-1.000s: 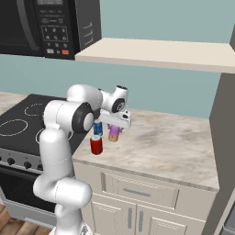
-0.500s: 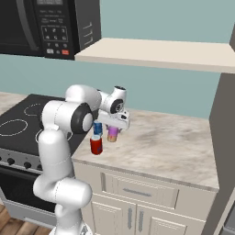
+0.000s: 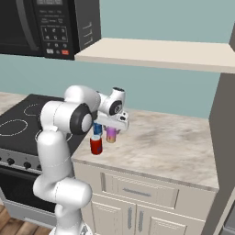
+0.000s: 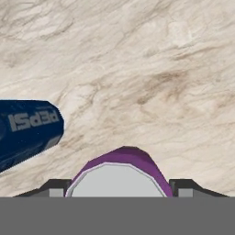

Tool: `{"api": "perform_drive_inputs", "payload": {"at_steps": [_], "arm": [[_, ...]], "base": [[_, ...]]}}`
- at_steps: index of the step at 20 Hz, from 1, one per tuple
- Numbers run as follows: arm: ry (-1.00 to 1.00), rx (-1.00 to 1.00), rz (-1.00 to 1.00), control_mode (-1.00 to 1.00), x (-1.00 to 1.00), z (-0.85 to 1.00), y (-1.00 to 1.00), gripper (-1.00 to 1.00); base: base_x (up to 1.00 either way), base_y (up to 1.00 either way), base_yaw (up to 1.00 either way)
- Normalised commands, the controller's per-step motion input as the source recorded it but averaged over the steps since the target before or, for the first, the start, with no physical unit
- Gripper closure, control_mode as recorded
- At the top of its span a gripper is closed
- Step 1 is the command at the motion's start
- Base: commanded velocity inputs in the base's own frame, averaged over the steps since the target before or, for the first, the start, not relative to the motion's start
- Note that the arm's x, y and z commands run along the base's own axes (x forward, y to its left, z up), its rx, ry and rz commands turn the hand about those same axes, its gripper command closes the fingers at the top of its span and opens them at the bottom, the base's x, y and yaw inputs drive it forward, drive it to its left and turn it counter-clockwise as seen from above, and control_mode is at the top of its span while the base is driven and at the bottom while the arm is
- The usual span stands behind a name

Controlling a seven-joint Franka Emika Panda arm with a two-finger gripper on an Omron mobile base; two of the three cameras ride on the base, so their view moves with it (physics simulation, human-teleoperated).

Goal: Four empty soda cans are scattered around the kitchen. Gather all the cans and cluster them next to the stove for recycling.

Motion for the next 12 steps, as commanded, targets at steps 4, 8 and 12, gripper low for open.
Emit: {"api": "perform_drive_inputs", "payload": {"at_steps": [4, 8, 12], "arm": [[-0.04, 0.0, 0.0, -1.0, -0.15, -0.13, 0.1, -1.0], [-0.1, 0.0, 0.0, -1.0, -0.15, -0.01, 0.1, -1.0], [-0.15, 0.0, 0.0, -1.0, -0.08, 0.11, 0.09, -1.0]], "base": [[0.0, 0.0, 0.0], [0.0, 0.0, 0.0], [0.0, 0.0, 0.0]]}}
